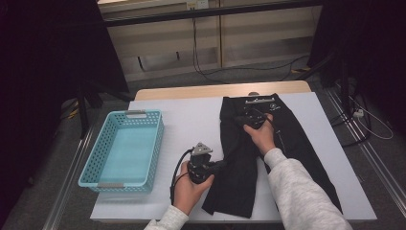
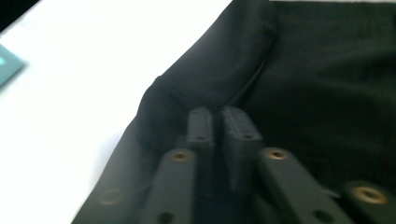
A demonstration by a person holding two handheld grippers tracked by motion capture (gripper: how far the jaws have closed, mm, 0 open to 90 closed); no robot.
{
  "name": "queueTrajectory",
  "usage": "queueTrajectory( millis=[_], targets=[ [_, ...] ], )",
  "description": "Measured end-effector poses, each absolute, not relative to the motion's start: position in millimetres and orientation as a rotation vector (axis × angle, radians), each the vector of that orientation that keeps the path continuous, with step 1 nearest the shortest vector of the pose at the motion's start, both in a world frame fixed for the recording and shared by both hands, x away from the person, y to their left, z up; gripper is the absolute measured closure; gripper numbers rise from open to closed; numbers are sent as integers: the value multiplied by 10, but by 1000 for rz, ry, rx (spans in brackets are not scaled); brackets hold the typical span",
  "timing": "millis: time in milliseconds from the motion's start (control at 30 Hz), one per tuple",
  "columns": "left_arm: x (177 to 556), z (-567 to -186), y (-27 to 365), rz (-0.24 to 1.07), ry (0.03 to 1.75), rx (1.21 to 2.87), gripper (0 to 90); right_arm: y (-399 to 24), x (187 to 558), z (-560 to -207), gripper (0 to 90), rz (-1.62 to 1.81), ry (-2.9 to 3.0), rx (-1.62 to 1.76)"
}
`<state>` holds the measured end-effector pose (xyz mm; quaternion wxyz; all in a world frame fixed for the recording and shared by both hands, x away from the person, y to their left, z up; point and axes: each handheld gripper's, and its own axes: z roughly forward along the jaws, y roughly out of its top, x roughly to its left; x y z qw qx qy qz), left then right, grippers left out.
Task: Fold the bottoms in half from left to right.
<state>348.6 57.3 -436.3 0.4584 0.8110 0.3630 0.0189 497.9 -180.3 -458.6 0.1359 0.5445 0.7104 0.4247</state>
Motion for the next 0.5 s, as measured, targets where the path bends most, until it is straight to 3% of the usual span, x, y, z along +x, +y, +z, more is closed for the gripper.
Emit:
queueTrajectory(
  millis=[367, 433, 500],
  targets=[
    [3507, -4309, 533, 40, 887, 1990, 885, -1973, 4928, -4358, 886, 1252, 2014, 1511],
    [3515, -4325, 551, 41, 894, 1993, 885, -1964, 4924, -4356, 819, 1242, 2011, 1521],
    [3517, -4333, 565, 38, 896, 1996, 885, -1950, 4927, -4363, 650, 1258, 2018, 1529]
  ],
)
